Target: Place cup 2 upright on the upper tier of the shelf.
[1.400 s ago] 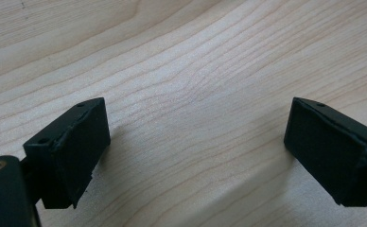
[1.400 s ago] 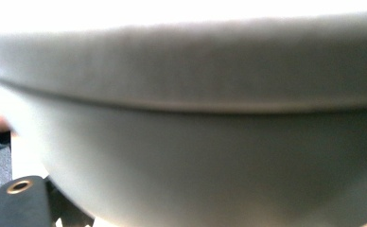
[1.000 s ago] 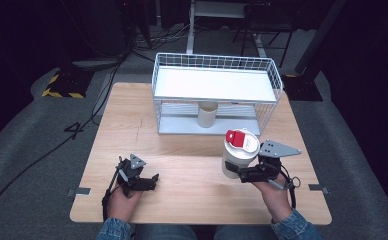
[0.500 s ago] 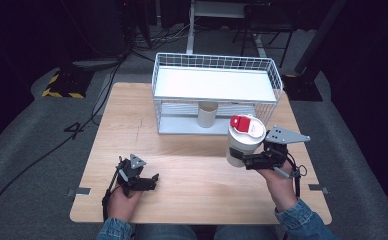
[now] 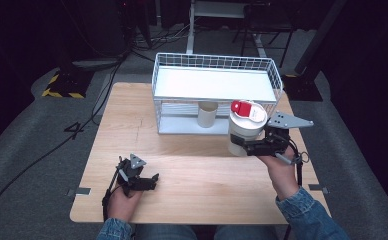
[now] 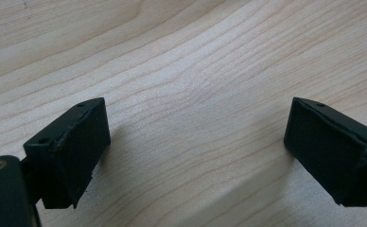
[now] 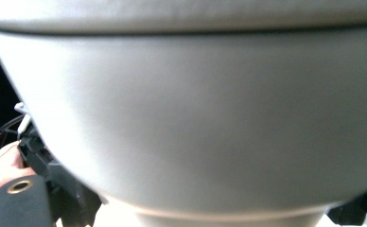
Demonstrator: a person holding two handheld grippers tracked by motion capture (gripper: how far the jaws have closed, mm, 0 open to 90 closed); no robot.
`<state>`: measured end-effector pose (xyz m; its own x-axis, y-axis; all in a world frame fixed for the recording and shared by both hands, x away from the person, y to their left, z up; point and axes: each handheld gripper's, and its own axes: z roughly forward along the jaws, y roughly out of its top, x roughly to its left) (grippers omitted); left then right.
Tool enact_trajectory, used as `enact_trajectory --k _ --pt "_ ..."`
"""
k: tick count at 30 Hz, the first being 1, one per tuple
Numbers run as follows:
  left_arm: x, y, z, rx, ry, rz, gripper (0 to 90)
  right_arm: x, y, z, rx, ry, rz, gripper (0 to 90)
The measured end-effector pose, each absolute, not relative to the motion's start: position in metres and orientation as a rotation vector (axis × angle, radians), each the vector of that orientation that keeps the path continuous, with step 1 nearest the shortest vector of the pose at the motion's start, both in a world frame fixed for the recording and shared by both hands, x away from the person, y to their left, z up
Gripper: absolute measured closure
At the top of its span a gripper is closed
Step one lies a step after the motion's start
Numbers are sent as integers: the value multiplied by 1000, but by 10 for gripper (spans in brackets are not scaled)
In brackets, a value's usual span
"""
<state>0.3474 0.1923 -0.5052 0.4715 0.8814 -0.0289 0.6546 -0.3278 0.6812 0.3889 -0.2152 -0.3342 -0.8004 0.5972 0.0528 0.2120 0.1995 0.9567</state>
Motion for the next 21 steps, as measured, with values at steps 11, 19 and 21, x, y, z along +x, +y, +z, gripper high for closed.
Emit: enact_trajectory --k 11,19,21 --pt "348 192 -505 2086 1271 467 84 413 -217 -308 792 2109 1644 135" --pt "349 192 -505 2083 1277 465 84 426 -216 -290 788 2071 1641 135" --pt "349 192 -505 2089 1274 470 84 428 -216 -288 792 2068 1639 135"
